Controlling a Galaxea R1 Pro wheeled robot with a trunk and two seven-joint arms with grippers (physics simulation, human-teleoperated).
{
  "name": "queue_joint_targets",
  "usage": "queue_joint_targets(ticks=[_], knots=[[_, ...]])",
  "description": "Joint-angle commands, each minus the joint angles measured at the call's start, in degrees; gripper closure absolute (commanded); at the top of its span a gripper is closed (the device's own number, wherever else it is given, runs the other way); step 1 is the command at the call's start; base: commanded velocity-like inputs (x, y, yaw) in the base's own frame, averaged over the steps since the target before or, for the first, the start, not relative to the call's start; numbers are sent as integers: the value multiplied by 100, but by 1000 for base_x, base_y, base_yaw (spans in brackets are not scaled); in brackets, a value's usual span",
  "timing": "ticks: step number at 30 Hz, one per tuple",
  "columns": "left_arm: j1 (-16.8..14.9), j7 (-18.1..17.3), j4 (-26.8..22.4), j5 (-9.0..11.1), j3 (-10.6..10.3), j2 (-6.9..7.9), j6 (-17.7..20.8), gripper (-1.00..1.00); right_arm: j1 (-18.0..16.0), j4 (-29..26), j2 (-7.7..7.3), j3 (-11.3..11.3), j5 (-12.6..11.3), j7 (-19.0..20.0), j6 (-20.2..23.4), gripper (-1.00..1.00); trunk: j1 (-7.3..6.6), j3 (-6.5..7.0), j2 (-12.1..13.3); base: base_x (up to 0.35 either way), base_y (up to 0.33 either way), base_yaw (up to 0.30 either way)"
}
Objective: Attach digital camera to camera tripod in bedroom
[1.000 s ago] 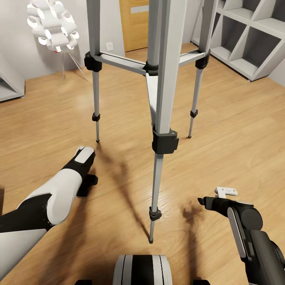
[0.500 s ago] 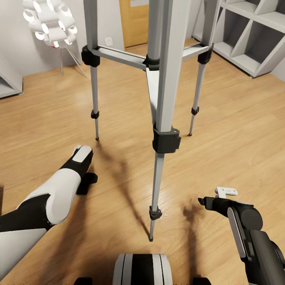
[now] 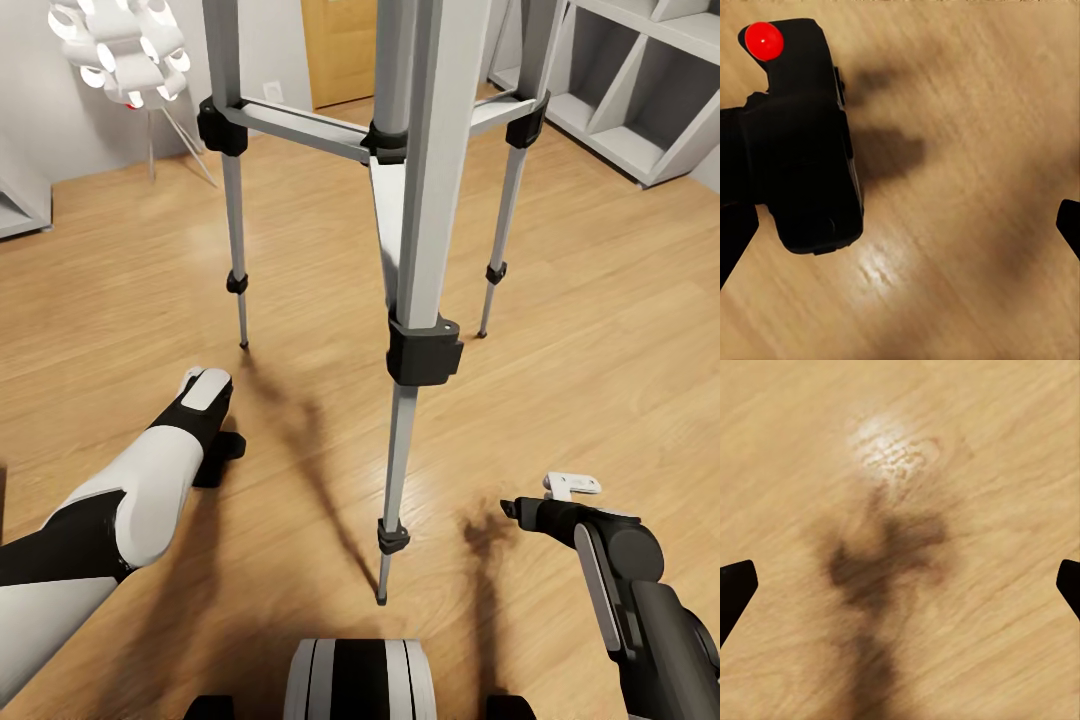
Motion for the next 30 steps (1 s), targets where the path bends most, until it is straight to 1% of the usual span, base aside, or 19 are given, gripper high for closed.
queue_joint_targets(ticks=[1,16,30], knots=[[-1,-2,-5,60,2,-2,-61,-100,-3,-5,0,-6,18,41,25,-100,-1,-3,-1,0,0,0],[-1,-64,-7,69,-17,-3,-58,-100,8,-5,3,-6,19,40,25,-100,-1,-3,-1,0,0,0],[39,-82,-7,51,-26,5,-36,-100,21,-5,3,-6,19,40,25,-100,35,-313,-20,0,0,0]])
